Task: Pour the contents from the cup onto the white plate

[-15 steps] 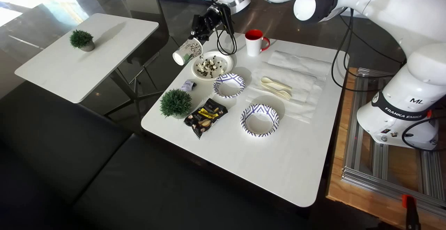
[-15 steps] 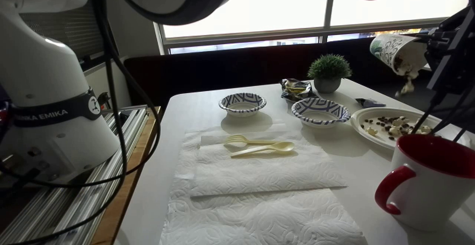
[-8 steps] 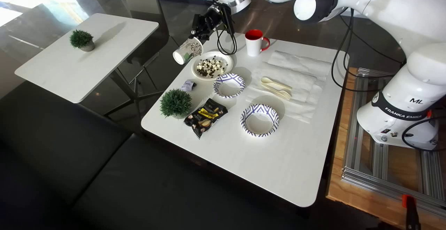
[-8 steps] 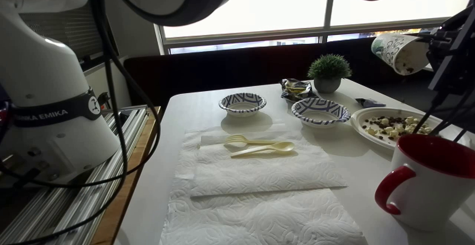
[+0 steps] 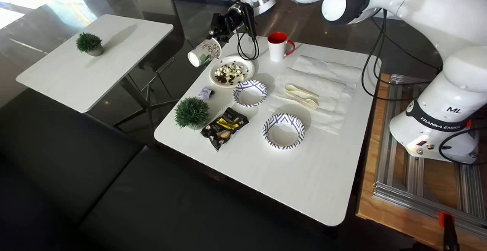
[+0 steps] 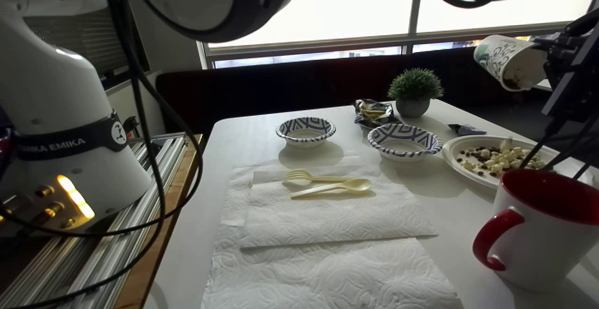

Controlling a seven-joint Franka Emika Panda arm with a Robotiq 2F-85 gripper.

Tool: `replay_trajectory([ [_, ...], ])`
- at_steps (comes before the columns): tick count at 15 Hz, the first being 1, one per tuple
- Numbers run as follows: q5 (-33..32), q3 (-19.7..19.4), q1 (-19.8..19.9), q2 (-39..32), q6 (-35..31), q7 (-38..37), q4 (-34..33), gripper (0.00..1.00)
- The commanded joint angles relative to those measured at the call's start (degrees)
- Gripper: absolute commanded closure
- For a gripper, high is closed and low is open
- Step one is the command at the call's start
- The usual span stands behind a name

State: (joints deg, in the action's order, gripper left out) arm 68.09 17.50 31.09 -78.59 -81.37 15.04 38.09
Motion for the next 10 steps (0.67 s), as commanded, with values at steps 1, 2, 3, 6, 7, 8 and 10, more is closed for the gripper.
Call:
replay_trajectory([
  [1,2.8,2.4,0.7,-2.7,0.5,-2.6,-3.3,0.99],
  [2,3.3,2.6,0.8,-2.9,0.5,-2.7,-3.3,0.99],
  [3,3.5,2.8,0.9,-2.9,0.5,-2.8,-3.3,0.99],
  [6,3.3,3.3,1.1,-3.1,0.3,-3.4,-3.4,0.99],
  [7,3.2,3.3,1.2,-3.1,0.3,-3.6,-3.4,0.99],
  [8,3.1,3.4,1.3,-3.2,0.3,-3.7,-3.4,0.99],
  [10,3.1,3.5,1.5,-3.2,0.4,-4.1,-3.4,0.99],
])
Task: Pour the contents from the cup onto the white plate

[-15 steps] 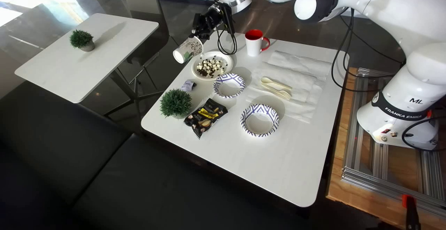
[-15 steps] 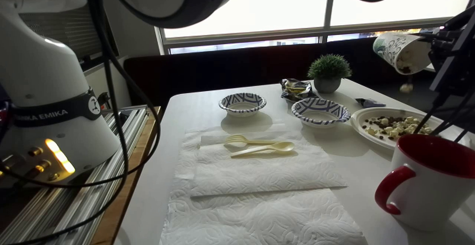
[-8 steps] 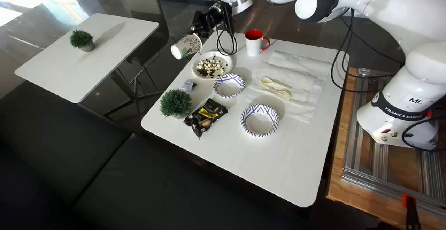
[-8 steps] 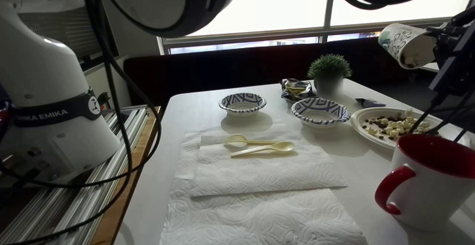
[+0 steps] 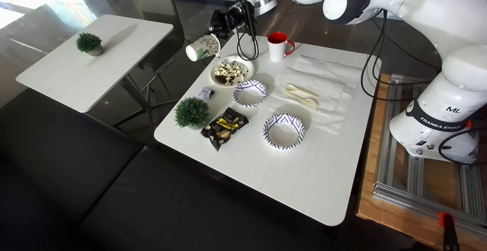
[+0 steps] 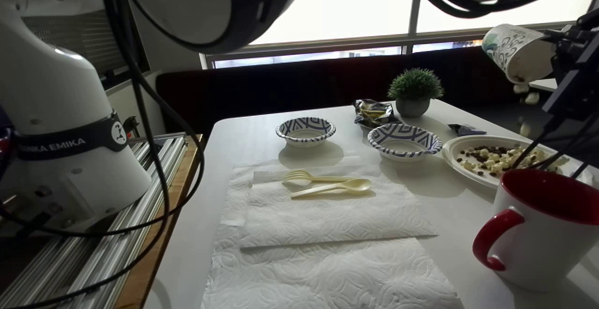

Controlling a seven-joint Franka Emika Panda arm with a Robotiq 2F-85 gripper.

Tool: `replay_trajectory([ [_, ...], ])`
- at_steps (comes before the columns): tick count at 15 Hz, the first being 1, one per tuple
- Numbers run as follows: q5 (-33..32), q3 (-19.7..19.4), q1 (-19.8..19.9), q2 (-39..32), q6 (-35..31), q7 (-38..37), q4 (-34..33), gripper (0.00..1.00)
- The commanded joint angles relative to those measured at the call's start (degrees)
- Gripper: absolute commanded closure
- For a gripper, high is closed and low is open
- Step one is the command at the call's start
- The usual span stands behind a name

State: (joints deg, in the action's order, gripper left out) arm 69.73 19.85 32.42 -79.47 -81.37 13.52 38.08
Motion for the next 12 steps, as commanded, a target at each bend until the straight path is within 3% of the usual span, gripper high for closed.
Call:
replay_trajectory([
  [1,1.4,1.2,0.2,-2.4,0.4,-2.7,-3.4,0.99],
  [12,1.8,3.0,1.6,-2.6,2.1,-2.8,-3.5,0.99],
])
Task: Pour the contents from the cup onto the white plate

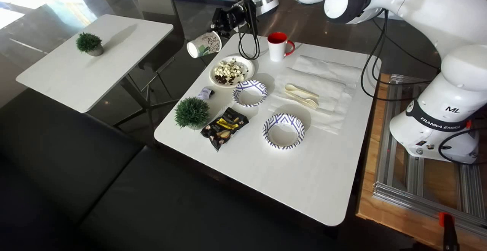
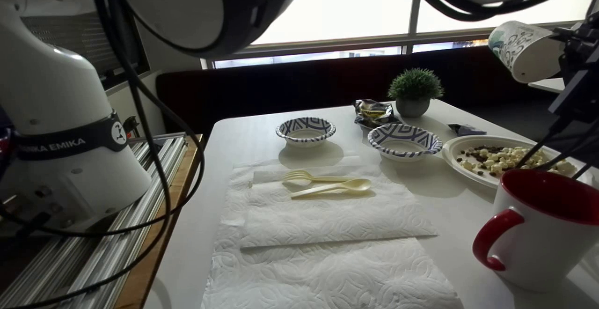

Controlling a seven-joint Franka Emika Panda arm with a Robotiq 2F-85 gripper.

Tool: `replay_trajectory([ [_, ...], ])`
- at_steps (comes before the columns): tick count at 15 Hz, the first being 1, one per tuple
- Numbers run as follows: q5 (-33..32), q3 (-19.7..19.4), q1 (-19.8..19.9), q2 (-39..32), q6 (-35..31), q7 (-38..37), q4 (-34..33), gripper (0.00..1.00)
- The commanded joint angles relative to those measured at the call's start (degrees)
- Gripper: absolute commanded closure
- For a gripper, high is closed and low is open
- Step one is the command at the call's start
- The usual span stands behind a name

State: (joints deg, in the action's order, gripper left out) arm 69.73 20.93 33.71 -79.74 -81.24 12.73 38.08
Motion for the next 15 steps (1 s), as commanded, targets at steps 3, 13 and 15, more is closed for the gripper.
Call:
replay_trajectory([
  [3,3.7,4.8,1.4,-2.8,4.2,-3.3,-3.4,0.99],
  [13,6.2,7.6,2.7,-4.5,7.5,-6.6,-3.9,0.99],
  [15,4.9,6.7,2.3,-4.5,7.7,-6.5,-4.1,0.99],
])
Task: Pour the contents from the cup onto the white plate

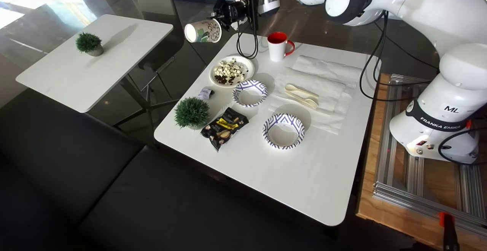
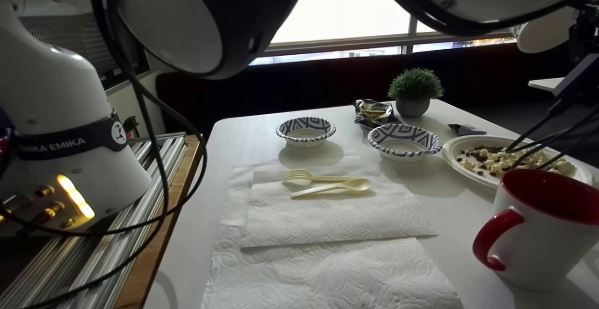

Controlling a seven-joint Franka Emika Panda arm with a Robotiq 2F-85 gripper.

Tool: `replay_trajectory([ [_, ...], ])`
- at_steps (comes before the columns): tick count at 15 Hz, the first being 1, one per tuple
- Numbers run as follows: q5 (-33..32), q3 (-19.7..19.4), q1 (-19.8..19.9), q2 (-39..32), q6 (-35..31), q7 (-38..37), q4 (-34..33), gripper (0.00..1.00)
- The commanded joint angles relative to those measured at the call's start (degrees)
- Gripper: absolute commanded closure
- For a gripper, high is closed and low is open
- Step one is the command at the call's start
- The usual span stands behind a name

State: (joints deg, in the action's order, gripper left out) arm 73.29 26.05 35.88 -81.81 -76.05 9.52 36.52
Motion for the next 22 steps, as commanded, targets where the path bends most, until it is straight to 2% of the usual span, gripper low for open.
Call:
replay_trajectory([
  [1,0.6,0.5,-0.3,-2.4,1.1,-2.0,-3.3,0.99],
  [2,-0.9,-0.8,-0.8,-2.4,0.8,-1.3,-4.1,0.99],
  [3,2.9,2.5,0.6,-2.8,2.4,-4.5,-2.1,0.99],
  [4,-1.5,-1.6,-1.2,-2.3,0.3,-1.1,-4.5,0.99],
  [5,1.2,1.4,-0.1,-3.0,2.6,-3.7,-3.2,0.99],
  [6,0.4,0.2,-0.7,-2.9,1.2,-2.5,-3.9,0.99],
  [8,1.5,1.3,-0.4,-2.8,1.5,-3.8,-3.1,0.99],
  [9,-1.0,-0.7,-1.3,-2.6,0.6,-2.1,-4.3,0.99],
  [10,0.7,0.8,-0.7,-2.4,1.4,-4.1,-3.0,0.99],
  [11,-0.3,-0.2,-1.1,-1.9,0.7,-2.8,-3.7,0.99],
  [14,-1.3,-0.9,-1.2,1.7,0.1,-3.4,-3.0,0.99],
  [18,-3.1,-3.9,-2.9,9.6,-8.3,-3.9,-0.5,0.99],
  [22,-7.1,-6.9,-6.5,18.1,-13.4,-4.1,2.4,0.99],
])
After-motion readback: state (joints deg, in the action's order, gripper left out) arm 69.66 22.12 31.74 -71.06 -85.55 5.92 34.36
